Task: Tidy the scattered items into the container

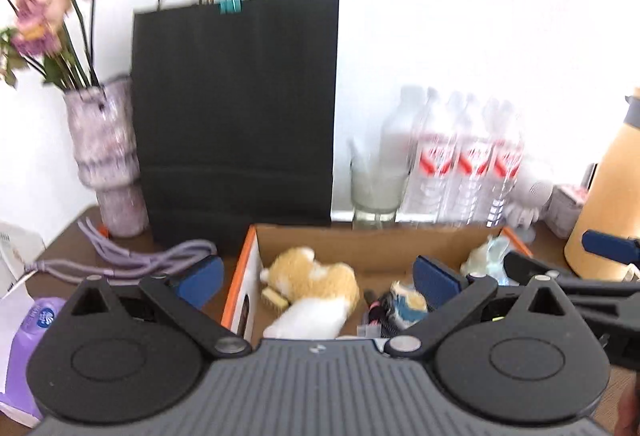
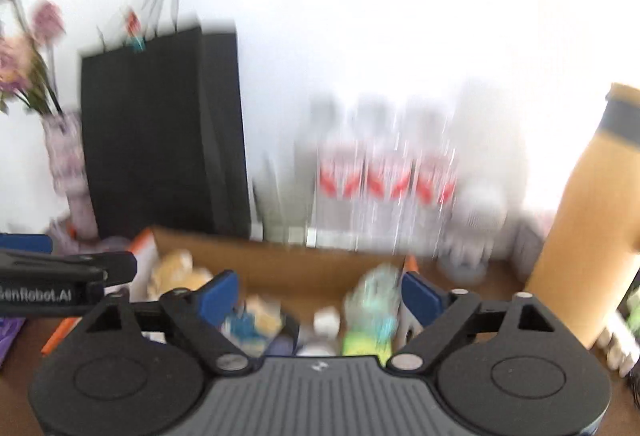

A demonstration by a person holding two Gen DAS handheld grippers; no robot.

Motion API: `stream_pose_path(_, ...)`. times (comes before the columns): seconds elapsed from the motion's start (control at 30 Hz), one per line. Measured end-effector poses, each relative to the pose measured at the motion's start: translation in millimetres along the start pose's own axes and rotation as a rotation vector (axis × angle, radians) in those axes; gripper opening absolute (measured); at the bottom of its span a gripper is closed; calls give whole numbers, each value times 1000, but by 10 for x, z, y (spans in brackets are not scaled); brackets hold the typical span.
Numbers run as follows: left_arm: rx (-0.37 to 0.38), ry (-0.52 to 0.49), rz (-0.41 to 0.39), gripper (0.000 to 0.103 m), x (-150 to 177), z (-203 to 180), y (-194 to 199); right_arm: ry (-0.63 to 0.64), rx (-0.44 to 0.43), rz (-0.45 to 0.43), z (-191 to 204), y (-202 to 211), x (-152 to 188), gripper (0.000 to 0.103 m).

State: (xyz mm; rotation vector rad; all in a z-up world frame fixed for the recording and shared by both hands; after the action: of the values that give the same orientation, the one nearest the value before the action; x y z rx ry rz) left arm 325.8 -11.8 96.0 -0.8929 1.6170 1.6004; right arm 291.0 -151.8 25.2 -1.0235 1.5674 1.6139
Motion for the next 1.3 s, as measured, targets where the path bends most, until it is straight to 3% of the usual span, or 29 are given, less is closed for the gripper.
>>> stream_pose_path(0.1,19,-11,-51,103,30,-19,121,-17,-17,-11,-14,60,63,88)
stream_pose_path(0.27,10,-47,-70,103,63,-77,270,-22,8,-39,-12,222,61,89)
stream_pose_path(0.33,-28,-63,-62,103,160,-104,474,-19,23,-36,9,370,116,89)
stream_pose_path(0.4,-34,-70,-105,103,314,-109,795,-17,40,0,59,609,266,89)
stream_pose_path(0.5,18,-92,-136,103,678,-161,1311,-14,47,35,153,1074,590,89)
stream_pose_path(0.67,65,-68,-114,103,1559,-129,2091,5,-35,20,388,1989,1368,95)
stream_pose_path(0.77,45,-20,-74,103,2118,13,2399,-5,-75,37,408,2447,1888,96)
stream_pose_path(0.83,23,-4,-17,103,2365,118,2481,6,-49,56,413,2657,2164,96)
stream_pose_path(0.97,-36,-13,-28,103,2456,237,2507,-47,-77,124,389,2775,2425,96)
stream_pose_path(1.13,26,-20,48,103,2441,157,2155,-85,-30,181,296,2419,2391,96)
stream_pose_path(1.3,10,-14,130,103,2477,105,1810,-67,-20,227,299,2065,2344,96)
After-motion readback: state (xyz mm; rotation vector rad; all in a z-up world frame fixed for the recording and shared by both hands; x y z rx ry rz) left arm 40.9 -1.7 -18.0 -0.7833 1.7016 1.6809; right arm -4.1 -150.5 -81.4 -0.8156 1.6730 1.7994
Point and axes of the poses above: each gripper's, at about its wrist camera, not at the fingertips, and y roughly against the way its jaws point, z to its left, x to its underside, the point moved 8 cm from there along -y, roughly the way its jaws point, and after that the axes turned 5 degrees about z, right-handed, at the moved point
